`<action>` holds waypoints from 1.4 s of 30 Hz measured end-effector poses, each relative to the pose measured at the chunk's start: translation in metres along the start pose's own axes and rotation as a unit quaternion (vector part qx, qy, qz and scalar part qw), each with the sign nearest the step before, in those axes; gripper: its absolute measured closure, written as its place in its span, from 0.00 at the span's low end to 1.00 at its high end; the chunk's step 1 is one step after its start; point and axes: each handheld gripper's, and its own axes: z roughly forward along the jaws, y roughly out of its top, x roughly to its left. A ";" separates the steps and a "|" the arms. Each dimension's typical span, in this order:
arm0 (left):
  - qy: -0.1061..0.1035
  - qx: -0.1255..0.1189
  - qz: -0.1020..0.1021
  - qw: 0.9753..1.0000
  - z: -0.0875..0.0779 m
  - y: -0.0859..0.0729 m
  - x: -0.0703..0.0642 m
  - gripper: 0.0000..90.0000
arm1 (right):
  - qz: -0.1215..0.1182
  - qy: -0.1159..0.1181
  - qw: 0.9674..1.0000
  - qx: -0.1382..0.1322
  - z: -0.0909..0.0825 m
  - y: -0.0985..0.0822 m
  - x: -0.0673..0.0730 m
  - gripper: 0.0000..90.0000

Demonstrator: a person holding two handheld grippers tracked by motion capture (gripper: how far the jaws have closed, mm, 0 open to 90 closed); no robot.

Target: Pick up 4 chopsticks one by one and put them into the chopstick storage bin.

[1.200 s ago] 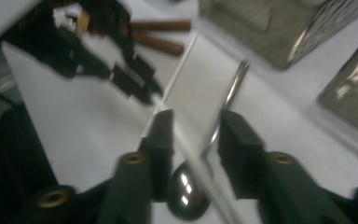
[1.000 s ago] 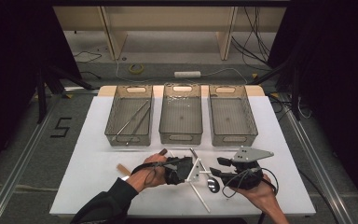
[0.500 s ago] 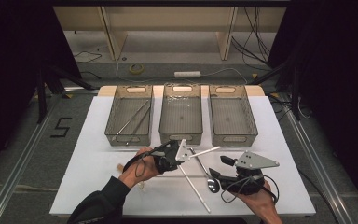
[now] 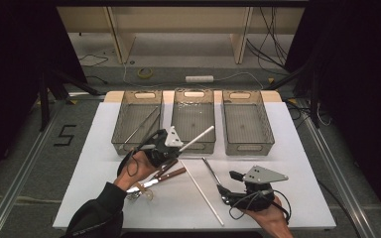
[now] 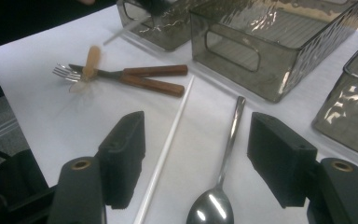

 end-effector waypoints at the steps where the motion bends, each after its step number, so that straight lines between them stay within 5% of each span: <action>1: 0.004 0.000 -0.006 1.000 -0.002 -0.001 0.004 0.94 | 0.000 0.001 1.000 0.000 0.001 0.000 0.001 0.41; 9: 0.035 -0.008 -0.069 0.997 -0.014 -0.008 0.043 0.94 | 0.002 0.008 1.000 0.000 0.002 -0.001 0.003 0.41; 19: 0.076 -0.012 -0.139 0.987 -0.022 -0.019 0.092 0.94 | 0.000 0.012 1.000 0.006 0.005 -0.002 0.006 0.40; 28: 0.098 -0.005 -0.166 0.981 -0.020 -0.021 0.122 0.94 | 0.000 0.016 1.000 0.006 0.006 -0.002 0.006 0.39; 42: 0.117 0.001 -0.198 0.973 -0.010 -0.028 0.150 0.94 | 0.000 0.022 1.000 0.008 0.007 -0.002 0.006 0.37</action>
